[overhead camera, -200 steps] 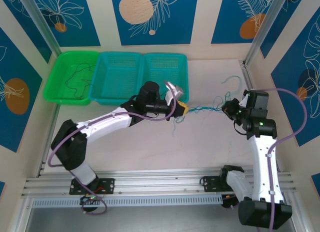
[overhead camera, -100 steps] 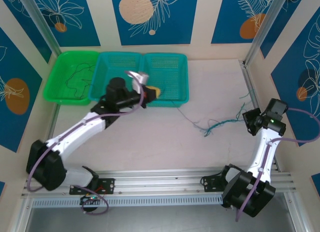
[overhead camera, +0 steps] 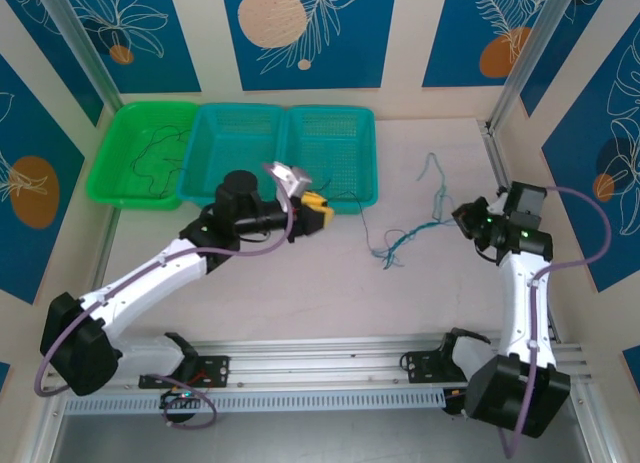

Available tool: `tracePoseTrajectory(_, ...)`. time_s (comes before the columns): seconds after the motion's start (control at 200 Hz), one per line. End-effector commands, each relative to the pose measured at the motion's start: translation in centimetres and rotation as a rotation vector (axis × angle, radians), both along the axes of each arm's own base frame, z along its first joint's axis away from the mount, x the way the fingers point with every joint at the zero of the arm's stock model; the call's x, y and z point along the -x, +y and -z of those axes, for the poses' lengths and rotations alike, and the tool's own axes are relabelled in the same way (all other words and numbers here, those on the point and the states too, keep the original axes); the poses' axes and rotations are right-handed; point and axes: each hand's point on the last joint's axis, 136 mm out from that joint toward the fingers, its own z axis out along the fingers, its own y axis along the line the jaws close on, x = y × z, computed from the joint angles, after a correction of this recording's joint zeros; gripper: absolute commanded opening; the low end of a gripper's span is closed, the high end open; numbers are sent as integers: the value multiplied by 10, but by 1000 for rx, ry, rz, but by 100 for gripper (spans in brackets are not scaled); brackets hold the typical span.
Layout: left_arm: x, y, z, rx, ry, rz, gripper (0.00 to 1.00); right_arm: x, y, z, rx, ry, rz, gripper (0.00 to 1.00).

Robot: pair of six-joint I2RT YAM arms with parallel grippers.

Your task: Untangle the cables

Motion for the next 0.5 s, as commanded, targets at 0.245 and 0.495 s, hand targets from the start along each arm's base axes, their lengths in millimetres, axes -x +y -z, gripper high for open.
tracePoseTrajectory(0.245, 0, -46, 38, -34, 239, 173, 69, 5, 97, -126, 140, -384, -390, 0)
tracePoseTrajectory(0.495, -18, -64, 56, 20, 330, 110, 57, 4, 132, -146, 134, -419, -494, 0)
